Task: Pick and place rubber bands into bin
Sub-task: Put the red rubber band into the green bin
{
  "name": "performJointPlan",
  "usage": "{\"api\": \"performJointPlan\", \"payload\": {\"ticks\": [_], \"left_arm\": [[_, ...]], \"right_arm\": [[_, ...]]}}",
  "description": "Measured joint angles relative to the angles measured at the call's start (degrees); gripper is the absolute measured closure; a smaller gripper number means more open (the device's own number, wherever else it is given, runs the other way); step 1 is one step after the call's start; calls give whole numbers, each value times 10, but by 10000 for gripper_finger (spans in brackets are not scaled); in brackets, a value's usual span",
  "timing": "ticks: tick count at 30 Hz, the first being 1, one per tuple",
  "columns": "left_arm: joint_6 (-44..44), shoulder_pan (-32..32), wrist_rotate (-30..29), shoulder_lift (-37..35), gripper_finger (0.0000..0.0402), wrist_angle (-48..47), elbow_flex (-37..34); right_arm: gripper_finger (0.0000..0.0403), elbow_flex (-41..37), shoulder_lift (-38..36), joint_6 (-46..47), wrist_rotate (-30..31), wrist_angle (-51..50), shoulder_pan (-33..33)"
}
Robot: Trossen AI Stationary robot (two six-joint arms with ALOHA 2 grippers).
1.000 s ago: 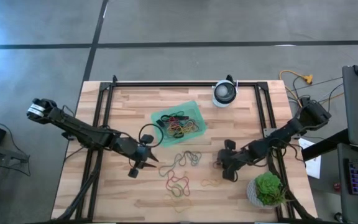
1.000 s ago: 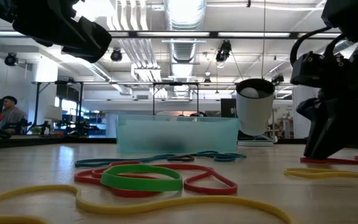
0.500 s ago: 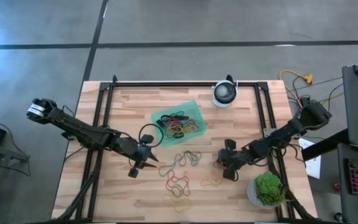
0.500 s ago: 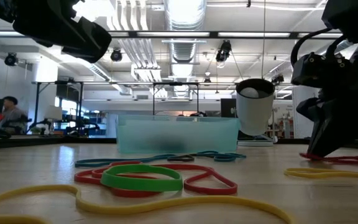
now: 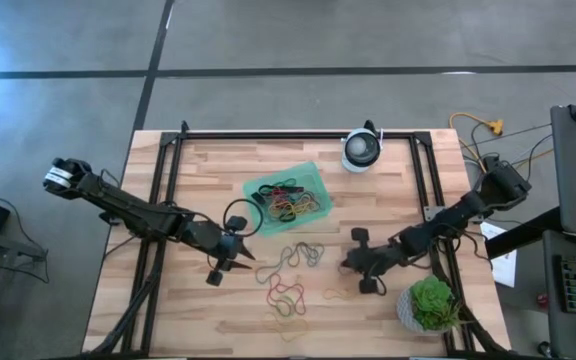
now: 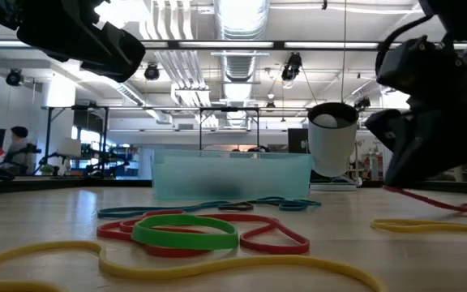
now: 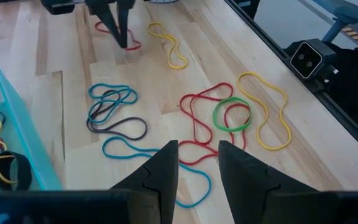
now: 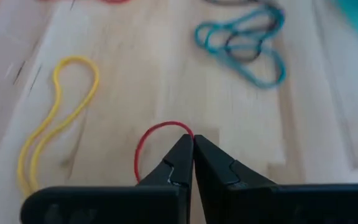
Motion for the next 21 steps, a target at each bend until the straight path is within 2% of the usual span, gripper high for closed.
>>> {"api": "performJointPlan", "payload": {"ticks": [12,21], "left_arm": [[0,0,0,0,301,0,0],[0,0,0,0,301,0,-1]], "right_arm": [[395,34,-1,-135,21,68,0],[394,58,-1,-276,105,148,0]]}}
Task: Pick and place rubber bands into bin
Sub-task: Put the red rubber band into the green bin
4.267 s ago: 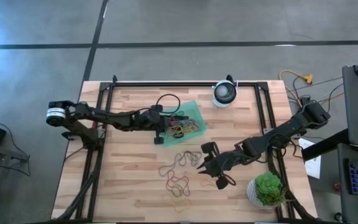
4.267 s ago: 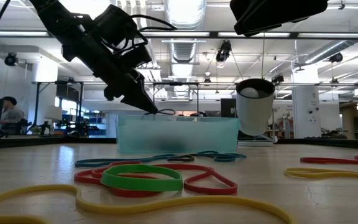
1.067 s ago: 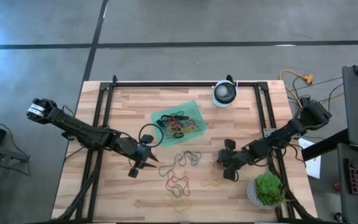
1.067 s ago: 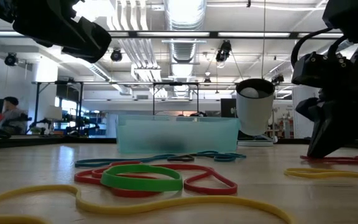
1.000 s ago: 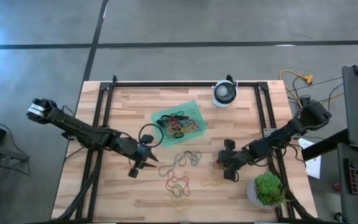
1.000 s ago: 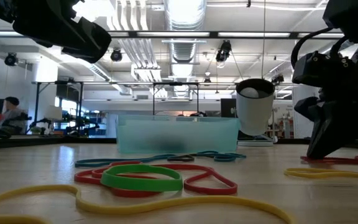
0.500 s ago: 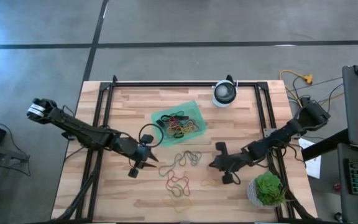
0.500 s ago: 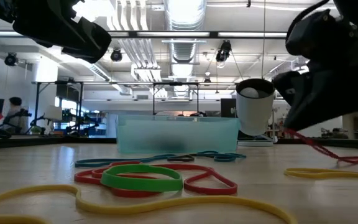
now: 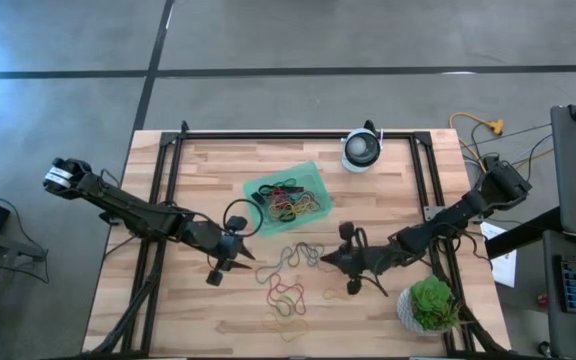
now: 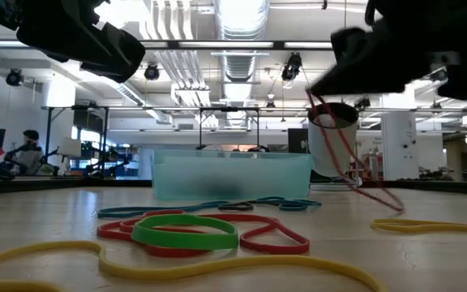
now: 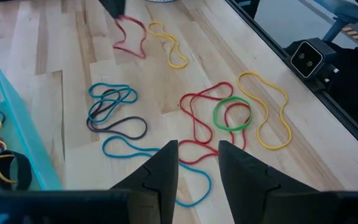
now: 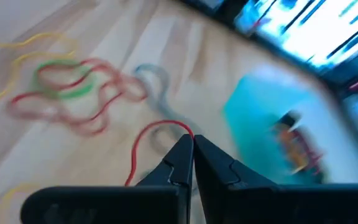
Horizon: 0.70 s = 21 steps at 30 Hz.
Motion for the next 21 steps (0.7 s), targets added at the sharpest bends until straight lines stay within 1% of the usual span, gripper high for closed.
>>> {"api": "performJointPlan", "payload": {"ticks": [4,9,16,21], "left_arm": [[0,0,0,0,301,0,0],[0,0,0,0,301,0,0],[1,0,0,0,301,0,0],[1,0,0,0,301,0,0]], "right_arm": [[394,15,0,-83,44,53,-7],[394,46,0,-159,48,85,-36],[394,101,-1,-216,47,84,-111],[394,123,-1,-204,40,84,-189]]}}
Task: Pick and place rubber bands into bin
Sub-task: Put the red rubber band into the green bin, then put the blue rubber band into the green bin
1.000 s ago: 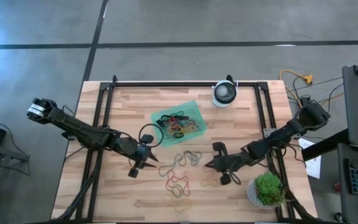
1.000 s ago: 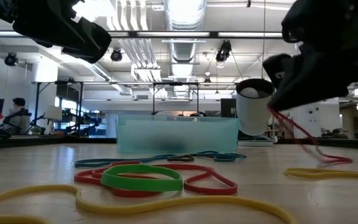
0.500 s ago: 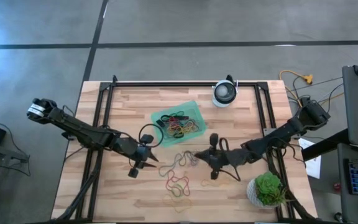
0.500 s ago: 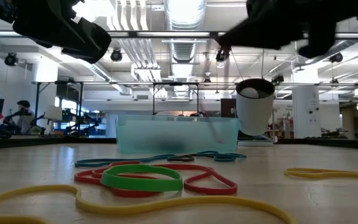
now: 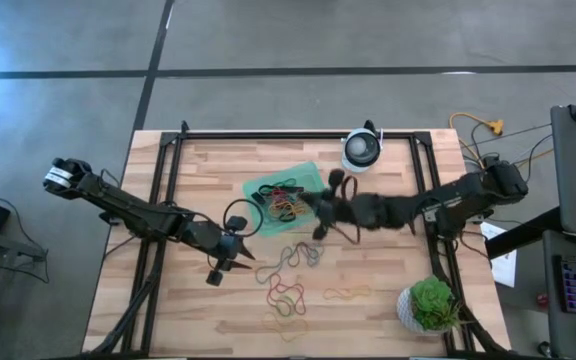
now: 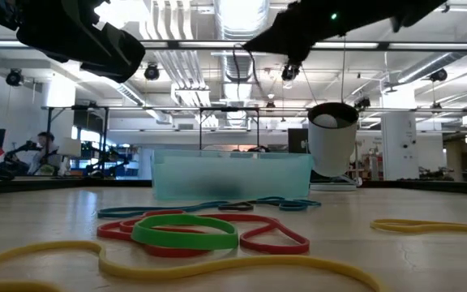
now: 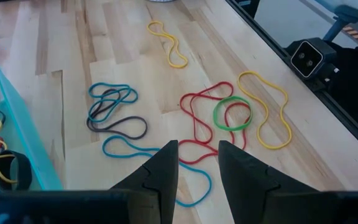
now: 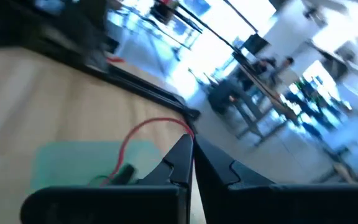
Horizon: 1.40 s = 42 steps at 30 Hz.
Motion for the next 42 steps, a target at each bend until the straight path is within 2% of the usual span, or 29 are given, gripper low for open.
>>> {"api": "performJointPlan", "payload": {"ticks": [3,9,13,26,29,33,39,42], "left_arm": [[1,0,0,0,301,0,0],[1,0,0,0,301,0,-1],[1,0,0,0,301,0,-2],[1,0,-2,0,301,0,-2],[1,0,-2,0,301,0,-2],[1,0,-2,0,301,0,-2],[1,0,-3,0,301,0,-2],[1,0,-28,3,301,12,-13]], "right_arm": [[394,0,0,34,-25,-3,-49],[394,-5,0,151,-117,-45,-144],[394,-8,0,205,-149,-78,-179],[394,-11,0,241,-153,-103,-186],[387,-11,0,249,-173,-107,-187],[356,-11,0,251,-209,-107,-187],[297,-11,0,252,-212,-107,-187],[277,-11,0,249,-271,-115,-187]]}}
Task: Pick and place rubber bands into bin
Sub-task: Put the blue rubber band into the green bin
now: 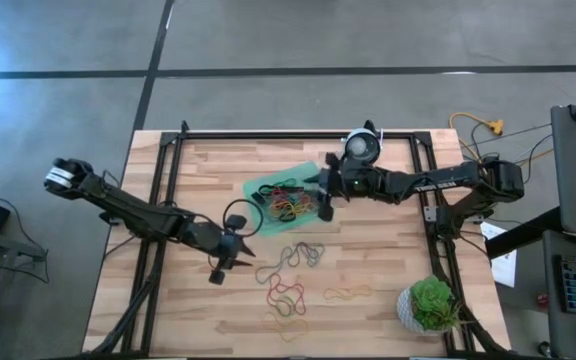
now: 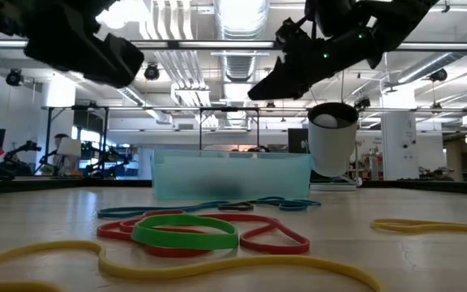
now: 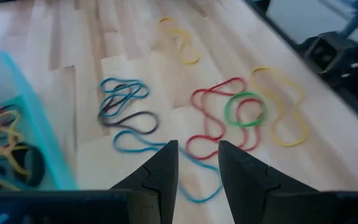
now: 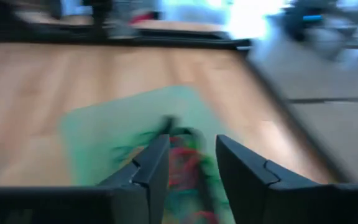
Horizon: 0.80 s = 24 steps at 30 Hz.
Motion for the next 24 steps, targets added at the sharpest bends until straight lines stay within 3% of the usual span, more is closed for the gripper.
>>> {"api": "performJointPlan", "payload": {"ticks": [5,10,16,24], "left_arm": [[0,0,-11,45,301,20,-13],[0,0,-9,104,301,54,-8],[-38,0,-6,142,301,88,2],[-45,-3,0,146,301,91,10]], "right_arm": [[264,0,0,-10,-165,-41,8],[269,-1,0,-10,-232,-92,62],[279,-13,0,18,-221,-116,190],[292,-22,0,93,-76,-113,389]]}}
